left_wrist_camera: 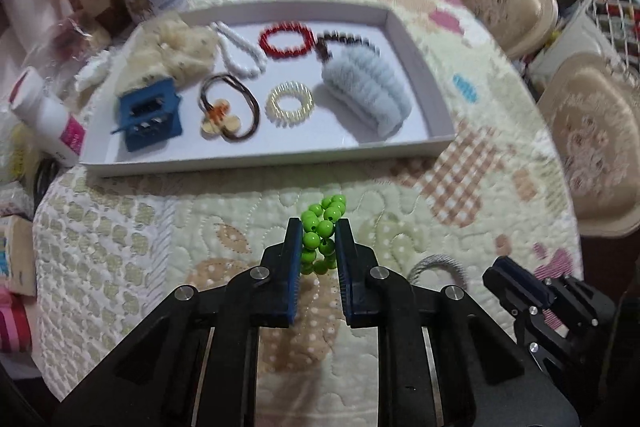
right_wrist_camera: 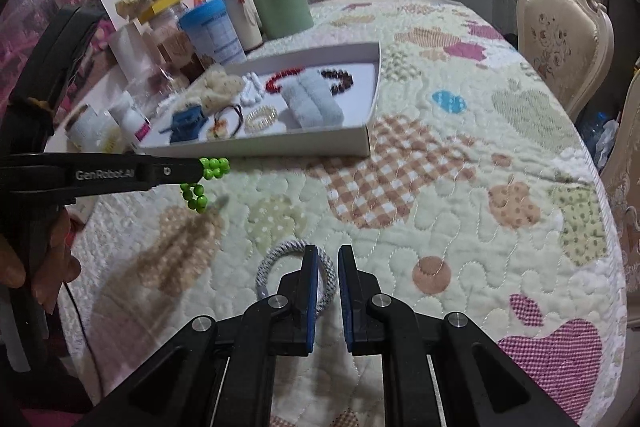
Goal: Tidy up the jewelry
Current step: 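Grasp the green bead bracelet with the left tool while the right grasps the grey braided hair tie, then lift both held items and carry them toward the white tray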
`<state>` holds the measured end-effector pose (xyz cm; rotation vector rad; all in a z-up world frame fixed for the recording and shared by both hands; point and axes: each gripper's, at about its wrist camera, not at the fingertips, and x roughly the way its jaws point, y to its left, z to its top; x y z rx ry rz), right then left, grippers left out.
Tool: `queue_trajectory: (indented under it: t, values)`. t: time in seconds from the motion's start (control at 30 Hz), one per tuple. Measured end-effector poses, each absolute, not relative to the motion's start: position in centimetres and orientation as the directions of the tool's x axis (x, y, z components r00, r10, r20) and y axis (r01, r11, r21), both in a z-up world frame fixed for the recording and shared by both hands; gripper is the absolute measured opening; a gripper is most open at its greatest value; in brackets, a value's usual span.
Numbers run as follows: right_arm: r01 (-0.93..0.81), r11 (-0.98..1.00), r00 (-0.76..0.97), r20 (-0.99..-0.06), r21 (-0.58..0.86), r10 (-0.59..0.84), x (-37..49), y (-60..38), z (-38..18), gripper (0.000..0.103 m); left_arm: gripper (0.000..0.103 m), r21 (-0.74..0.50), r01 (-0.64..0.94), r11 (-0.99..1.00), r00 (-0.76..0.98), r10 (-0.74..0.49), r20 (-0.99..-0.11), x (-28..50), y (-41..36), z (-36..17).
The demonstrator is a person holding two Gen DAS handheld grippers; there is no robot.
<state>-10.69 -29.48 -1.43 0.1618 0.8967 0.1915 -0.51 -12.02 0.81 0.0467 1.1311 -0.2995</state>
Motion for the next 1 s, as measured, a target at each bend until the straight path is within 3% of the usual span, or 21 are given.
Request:
queue_trajectory:
  t: [0.37, 1.0]
  values:
    - [-0.144, 0.966, 0.642, -0.723, 0.215, 0.256, -11.4, -29.5, 1.7, 0.009, 0.015, -0.168, 0.232, 0.958, 0.46, -0.26, -0.849, -2.7, -10.3, 5.8]
    - [-0.162, 0.968, 0.68, -0.689, 0.192, 0.25, -10.8, -30.5, 5.4, 0.009, 0.015, -0.145, 0.205, 0.968, 0.56, -0.238, -0.794, -3.0, -7.7, 10.7]
